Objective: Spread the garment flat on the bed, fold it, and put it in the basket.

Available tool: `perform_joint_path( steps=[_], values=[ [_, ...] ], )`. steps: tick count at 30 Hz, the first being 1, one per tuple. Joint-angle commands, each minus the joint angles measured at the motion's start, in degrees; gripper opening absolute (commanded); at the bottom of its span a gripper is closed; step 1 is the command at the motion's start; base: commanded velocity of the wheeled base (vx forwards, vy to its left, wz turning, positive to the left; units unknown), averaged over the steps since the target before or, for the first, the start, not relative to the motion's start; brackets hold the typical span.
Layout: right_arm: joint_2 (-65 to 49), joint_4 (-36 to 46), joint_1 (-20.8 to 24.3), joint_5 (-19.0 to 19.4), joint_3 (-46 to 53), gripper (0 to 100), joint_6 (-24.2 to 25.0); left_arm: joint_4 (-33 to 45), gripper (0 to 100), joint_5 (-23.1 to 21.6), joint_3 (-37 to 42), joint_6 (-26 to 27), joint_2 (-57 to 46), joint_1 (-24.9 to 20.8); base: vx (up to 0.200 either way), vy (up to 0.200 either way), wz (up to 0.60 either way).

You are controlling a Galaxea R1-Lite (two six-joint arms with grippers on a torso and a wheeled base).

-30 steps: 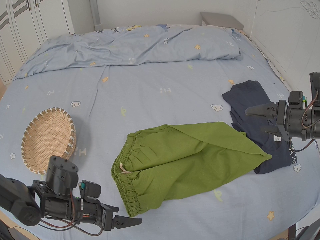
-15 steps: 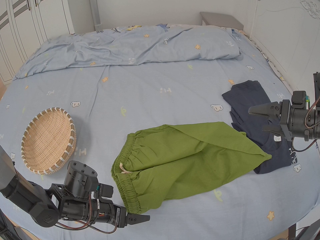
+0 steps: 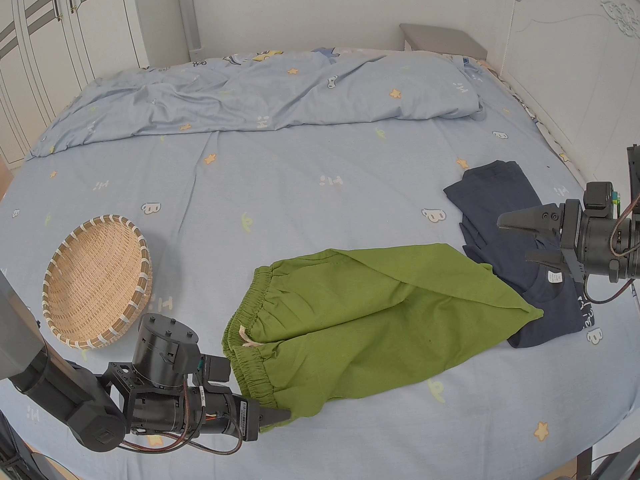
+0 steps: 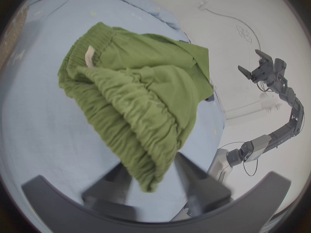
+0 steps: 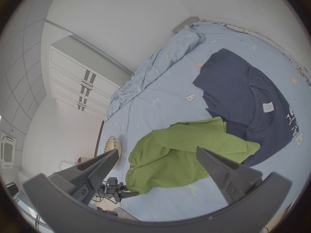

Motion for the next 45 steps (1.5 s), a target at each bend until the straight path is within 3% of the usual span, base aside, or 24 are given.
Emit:
perform_joint_path(
  steps=[1,7,11,15,16,20,24,26,28,30,33,37,38,40,41,45],
  values=[
    [0.1,0.04,0.01,0.03,-0.01,100,0.01,-1.94,0,0.31,0.89,-1.5,-0.12,-0.08,0.0,0.0,0.0],
    [0.1,0.04,0.1,0.03,-0.09,100,0.01,-1.77,0,0.31,1.24,-2.29,-0.2,0.01,0.0,0.0,0.0],
    [0.1,0.48,0.37,0.3,-0.01,100,0.01,-1.15,0,-1.0,4.31,-5.28,-4.95,6.07,0.0,0.0,0.0],
    [0.01,2.15,0.63,2.93,-0.01,100,0.01,4.47,0,-7.95,5.63,-5.63,-11.98,13.63,0.0,0.0,0.0],
    [-0.16,3.91,0.54,4.78,-0.18,100,0.01,9.57,0,-12.43,5.02,-5.63,-15.41,17.5,0.0,0.0,0.0],
    [-1.66,8.04,0.01,8.38,0.17,100,-0.16,21.17,0,-22.8,4.05,-4.75,-20.77,26.46,0.0,0.0,0.0],
    [-1.92,8.92,-0.07,8.91,0.7,100,-0.6,22.93,0,-24.3,4.14,-4.31,-21.3,28.31,0.0,0.0,0.0],
    [-2.54,10.15,-2.27,9.09,6.15,100,-6.49,24.51,0,-25.79,5.9,-0.18,-20.95,31.39,0.0,0.0,0.0],
    [-2.71,10.15,-2.53,9.17,6.58,100,-7.02,24.51,0,-25.79,6.07,-0.01,-20.77,31.47,0.0,0.0,0.0],
    [-4.56,9.71,-4.47,10.23,14.58,100,-13.26,24.16,0,-26.4,6.69,0.96,-17.96,32.88,0.0,0.0,0.0],
    [-4.73,9.45,-6.93,11.28,20.03,100,-17.83,24.07,0,-26.84,6.69,1.84,-16.82,33.06,0.0,0.0,0.0],
    [-4.12,9.45,-10.0,13.04,22.58,100,-20.56,23.98,0,-26.84,6.69,2.1,-16.46,33.32,0.0,0.0,0.0],
    [-2.8,9.45,-13.17,16.03,24.34,100,-23.54,23.98,0,-26.84,6.6,2.1,-16.38,33.85,0.0,0.0,0.0],
    [-2.45,9.45,-13.52,16.38,24.51,100,-23.98,23.98,0,-26.84,6.6,2.19,-16.29,34.11,0.0,0.0,0.0],
    [1.33,9.45,-15.81,18.14,25.22,100,-27.32,23.98,0,-26.93,6.69,3.16,-15.94,35.34,0.0,0.0,0.0],
    [6.6,8.48,-16.68,19.63,25.83,100,-28.73,23.98,0,-26.93,7.13,5.18,-14.44,36.66,0.0,0.0,0.0]
  ],
)
